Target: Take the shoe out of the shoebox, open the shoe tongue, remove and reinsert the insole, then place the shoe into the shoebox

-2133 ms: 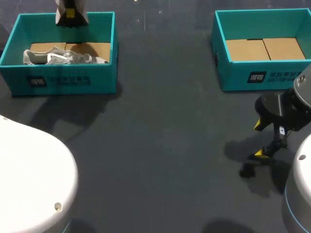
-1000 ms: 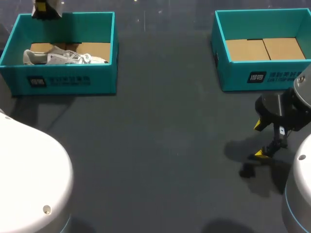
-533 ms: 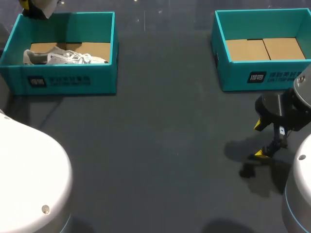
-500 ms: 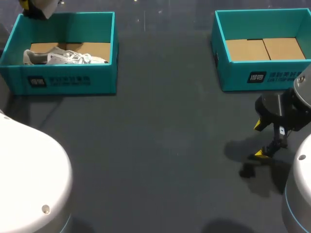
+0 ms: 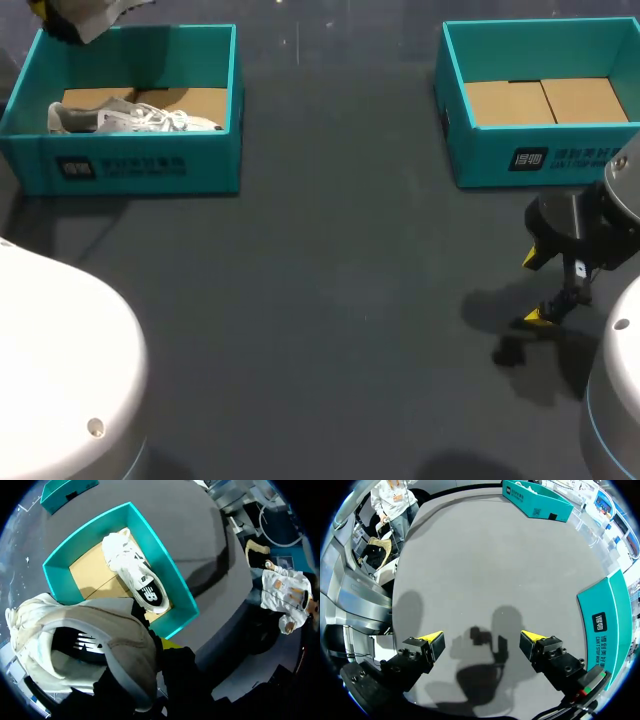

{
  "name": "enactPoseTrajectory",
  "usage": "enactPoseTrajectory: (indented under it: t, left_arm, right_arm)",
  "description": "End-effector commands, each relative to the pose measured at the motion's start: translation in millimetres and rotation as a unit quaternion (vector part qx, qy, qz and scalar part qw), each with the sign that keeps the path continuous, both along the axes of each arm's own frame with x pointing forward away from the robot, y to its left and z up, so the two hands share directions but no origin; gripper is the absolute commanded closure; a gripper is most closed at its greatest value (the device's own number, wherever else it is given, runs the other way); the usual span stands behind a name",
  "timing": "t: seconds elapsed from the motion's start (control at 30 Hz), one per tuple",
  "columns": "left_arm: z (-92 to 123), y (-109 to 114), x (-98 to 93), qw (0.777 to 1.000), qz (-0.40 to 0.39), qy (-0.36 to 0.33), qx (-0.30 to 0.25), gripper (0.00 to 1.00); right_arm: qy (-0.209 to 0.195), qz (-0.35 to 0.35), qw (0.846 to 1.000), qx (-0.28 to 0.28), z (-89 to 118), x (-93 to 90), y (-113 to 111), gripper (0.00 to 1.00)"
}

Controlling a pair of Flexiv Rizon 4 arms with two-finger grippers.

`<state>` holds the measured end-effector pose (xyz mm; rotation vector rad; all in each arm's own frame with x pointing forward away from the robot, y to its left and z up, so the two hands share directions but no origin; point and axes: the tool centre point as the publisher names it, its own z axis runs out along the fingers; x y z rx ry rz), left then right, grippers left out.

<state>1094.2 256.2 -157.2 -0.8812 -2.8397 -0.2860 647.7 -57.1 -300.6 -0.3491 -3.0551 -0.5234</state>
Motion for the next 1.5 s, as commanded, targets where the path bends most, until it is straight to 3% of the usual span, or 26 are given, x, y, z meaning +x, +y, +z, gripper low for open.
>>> enactPoseTrajectory:
  t: [0.03, 0.37, 0.43, 0.47, 0.53, 0.57, 0.63, 0.7, 0.73, 1.1, 1.5]
  left_arm:
    - [-4.0, 8.5, -5.8, 0.968, -0.250, -0.020, 0.014, 1.00]
    - [-4.0, 8.5, -5.8, 0.968, -0.250, -0.020, 0.014, 1.00]
    - [-3.1, 13.7, 2.4, 0.960, -0.277, -0.023, 0.016, 1.00]
    - [-3.6, 16.5, 5.9, 0.945, -0.327, -0.017, 0.011, 1.00]
    - [-5.2, 22.0, 15.2, 0.945, -0.325, -0.023, 0.029, 1.00]
    - [-5.3, 25.4, 18.2, 0.927, -0.375, -0.017, 0.017, 1.00]
    - [-6.3, 30.2, 26.7, 0.924, -0.380, -0.022, 0.040, 1.00]
    - [-7.3, 36.3, 31.4, 0.899, -0.437, -0.018, 0.037, 1.00]
    - [-8.5, 37.6, 37.7, 0.909, -0.416, -0.007, 0.042, 1.00]
    - [-8.5, 37.6, 37.7, 0.909, -0.416, -0.007, 0.042, 1.00]
    - [-45.7, 43.8, 56.1, 0.894, -0.445, 0.022, 0.046, 1.00]
  right_arm:
    - [-0.001, -0.001, 1.000, -0.001, -0.2, -1.7, 0.1, 0.00]
    - [-0.001, -0.001, 1.000, -0.001, -0.2, -1.7, 0.1, 0.00]
    - [-0.001, -0.001, 1.000, -0.001, -0.2, -1.7, 0.1, 0.00]
    - [-0.001, -0.001, 1.000, -0.001, -0.2, -1.7, 0.1, 0.00]
    - [-0.001, -0.001, 1.000, -0.001, -0.2, -1.7, 0.1, 0.00]
    - [-0.001, -0.001, 1.000, -0.001, -0.2, -1.7, 0.1, 0.00]
    - [-0.001, -0.001, 1.000, -0.001, -0.2, -1.7, 0.1, 0.00]
    - [-0.001, -0.001, 1.000, -0.001, -0.2, -1.7, 0.1, 0.00]
    - [-0.001, -0.001, 1.000, -0.001, -0.2, -1.7, 0.1, 0.00]
    - [-0.001, -0.001, 1.000, -0.001, -0.2, -1.7, 0.1, 0.00]
    - [-0.001, -0.001, 1.000, -0.001, -0.2, -1.7, 0.1, 0.00]
